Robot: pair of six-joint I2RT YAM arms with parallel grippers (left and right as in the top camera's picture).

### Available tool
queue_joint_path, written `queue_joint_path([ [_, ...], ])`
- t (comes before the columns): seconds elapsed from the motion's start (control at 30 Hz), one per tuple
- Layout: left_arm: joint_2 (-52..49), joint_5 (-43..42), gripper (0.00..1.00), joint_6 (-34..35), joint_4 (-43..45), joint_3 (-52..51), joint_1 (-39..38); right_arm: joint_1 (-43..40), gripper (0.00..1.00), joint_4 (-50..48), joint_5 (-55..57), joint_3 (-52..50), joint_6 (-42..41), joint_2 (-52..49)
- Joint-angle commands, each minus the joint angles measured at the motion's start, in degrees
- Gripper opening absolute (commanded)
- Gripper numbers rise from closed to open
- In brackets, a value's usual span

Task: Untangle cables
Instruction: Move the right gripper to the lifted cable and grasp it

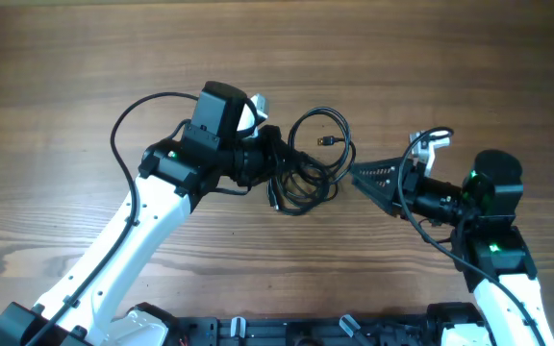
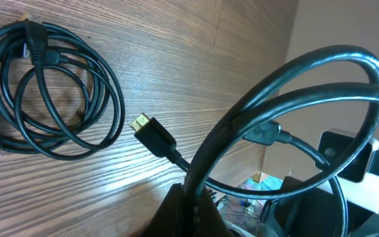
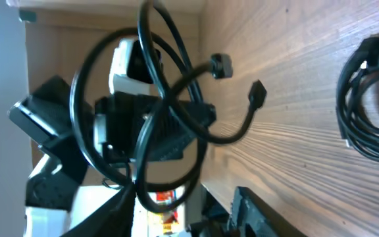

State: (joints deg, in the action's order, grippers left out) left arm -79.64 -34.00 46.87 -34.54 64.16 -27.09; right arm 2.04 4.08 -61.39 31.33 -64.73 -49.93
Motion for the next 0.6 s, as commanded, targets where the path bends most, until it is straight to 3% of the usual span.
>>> queue_joint_path([
  [0.0,0.83,-0.55,0.04,0.09,0.5,0.76,-2.03,0.02,0.47,-2.16,0.68,0.7,-4.37,-0.24],
  [0.17,0.83,1.9,0.04,0.11,0.66,0.76,-2.73,0.02,0.43,-2.19,0.31,0.7,-4.83,-0.24],
  [0.33,0.83,2.16,0.04,0.09,0.7,0.79,-4.31,0.02,0.22,-4.87,0.02,0.7,-6.99,-0.57],
  [0.4,0.83,2.62,0.04,0.09,0.7,0.76,-4.31,0.02,0.19,-4.9,-0.17,0.7,-7.45,-0.59],
  [0.47,0.83,2.58,0.04,0.09,0.68,0.79,-4.31,0.02,0.04,-4.9,-0.17,0.7,-7.3,-0.59],
  [0.57,0.83,3.08,0.15,0.11,0.68,0.79,-4.15,0.02,0.04,-5.03,-0.13,0.7,-4.15,-0.59],
])
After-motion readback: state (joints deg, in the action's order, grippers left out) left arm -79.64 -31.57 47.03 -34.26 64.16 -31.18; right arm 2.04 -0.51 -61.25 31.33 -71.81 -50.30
